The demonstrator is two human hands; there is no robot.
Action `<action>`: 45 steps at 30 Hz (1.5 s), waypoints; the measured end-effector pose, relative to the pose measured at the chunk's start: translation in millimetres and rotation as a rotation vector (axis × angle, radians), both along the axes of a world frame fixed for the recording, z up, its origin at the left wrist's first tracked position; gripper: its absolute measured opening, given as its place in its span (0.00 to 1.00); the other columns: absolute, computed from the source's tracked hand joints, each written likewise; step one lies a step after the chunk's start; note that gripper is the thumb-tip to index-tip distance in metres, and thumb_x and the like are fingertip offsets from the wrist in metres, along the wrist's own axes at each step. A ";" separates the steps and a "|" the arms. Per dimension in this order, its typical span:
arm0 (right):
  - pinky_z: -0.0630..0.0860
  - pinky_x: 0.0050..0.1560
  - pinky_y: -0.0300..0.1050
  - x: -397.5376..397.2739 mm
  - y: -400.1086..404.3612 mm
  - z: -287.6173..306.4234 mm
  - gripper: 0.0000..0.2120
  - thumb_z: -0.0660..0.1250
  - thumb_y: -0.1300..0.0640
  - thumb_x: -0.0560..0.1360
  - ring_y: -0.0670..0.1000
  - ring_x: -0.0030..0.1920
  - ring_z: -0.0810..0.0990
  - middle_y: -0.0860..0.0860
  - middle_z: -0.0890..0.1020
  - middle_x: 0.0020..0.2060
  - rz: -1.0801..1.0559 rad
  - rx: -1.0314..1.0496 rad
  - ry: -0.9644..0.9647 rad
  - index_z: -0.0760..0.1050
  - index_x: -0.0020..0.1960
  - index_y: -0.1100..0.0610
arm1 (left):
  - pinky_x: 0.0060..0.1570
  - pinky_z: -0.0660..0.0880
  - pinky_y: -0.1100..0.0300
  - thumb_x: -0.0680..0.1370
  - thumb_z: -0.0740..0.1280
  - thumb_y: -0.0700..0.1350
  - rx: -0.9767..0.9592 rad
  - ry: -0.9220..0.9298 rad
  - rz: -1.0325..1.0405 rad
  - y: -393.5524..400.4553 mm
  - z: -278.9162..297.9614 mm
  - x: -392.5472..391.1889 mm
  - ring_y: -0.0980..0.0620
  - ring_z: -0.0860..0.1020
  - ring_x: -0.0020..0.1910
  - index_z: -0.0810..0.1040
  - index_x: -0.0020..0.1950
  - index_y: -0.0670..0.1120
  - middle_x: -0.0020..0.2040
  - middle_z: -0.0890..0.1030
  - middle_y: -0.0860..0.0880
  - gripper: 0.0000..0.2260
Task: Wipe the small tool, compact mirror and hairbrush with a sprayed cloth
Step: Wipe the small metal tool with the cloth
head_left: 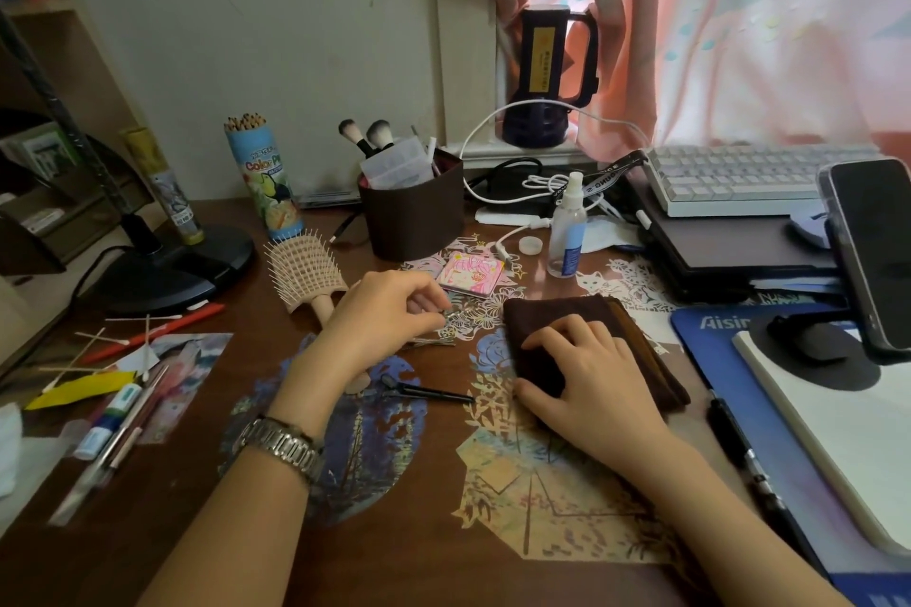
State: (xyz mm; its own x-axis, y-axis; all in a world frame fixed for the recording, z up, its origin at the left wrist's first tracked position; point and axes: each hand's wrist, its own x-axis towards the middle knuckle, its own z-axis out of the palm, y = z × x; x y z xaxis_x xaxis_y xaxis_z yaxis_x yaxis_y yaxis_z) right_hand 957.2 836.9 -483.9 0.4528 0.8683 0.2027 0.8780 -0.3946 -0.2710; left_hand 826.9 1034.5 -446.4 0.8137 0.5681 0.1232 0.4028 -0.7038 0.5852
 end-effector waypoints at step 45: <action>0.64 0.60 0.39 8.1 -17.1 -5.3 0.24 0.56 0.35 0.71 0.41 0.62 0.68 0.38 0.74 0.59 0.096 0.104 0.071 0.75 0.61 0.44 | 0.54 0.58 0.61 0.72 0.69 0.58 0.287 0.023 -0.076 -45.5 -29.0 8.5 0.57 0.68 0.54 0.81 0.43 0.56 0.50 0.76 0.61 0.07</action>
